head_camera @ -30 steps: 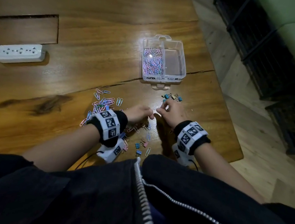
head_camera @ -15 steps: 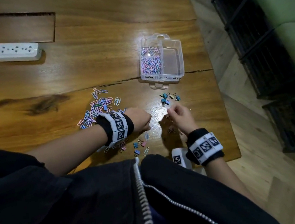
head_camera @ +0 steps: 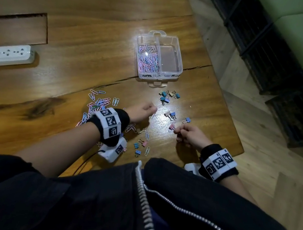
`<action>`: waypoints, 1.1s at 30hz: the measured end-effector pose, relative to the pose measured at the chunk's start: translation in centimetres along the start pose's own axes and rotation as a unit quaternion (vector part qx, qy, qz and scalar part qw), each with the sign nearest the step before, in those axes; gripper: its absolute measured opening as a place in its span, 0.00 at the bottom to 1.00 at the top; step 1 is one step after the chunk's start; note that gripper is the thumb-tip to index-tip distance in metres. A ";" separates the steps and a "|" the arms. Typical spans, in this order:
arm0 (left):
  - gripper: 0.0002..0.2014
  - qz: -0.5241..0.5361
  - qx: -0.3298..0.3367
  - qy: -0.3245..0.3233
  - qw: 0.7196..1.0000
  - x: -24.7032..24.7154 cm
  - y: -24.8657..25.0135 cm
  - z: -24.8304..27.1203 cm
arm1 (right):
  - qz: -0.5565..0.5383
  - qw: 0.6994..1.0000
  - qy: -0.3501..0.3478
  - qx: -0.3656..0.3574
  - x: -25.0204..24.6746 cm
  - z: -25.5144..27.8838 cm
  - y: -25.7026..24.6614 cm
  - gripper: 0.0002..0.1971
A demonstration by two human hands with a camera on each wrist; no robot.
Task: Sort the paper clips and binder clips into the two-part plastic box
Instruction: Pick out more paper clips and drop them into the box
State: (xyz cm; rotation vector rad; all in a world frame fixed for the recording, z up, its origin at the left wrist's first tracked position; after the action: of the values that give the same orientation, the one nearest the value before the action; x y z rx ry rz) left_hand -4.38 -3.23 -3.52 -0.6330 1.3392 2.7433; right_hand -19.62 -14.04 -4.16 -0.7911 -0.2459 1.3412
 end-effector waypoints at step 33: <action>0.12 -0.213 0.039 -0.076 0.973 1.7 -0.6 1.2 | -0.277 0.945 -0.171 -0.037 3.0 -0.3 -2.3 0.13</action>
State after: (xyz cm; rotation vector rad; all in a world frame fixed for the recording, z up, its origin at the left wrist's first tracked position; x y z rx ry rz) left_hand -6.27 -2.22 -3.96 -0.6071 1.1173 2.3332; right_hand -16.96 -11.44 -3.75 -0.4899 -0.7419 0.9249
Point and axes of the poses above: each hand's wrist, its own z-axis away from the middle knuckle, its own x-axis out of the palm, y = z × x, the point moved 4 cm from there along -z, towards the middle knuckle, and after that the axes turned 2 degrees about z, right-handed, at the moved point
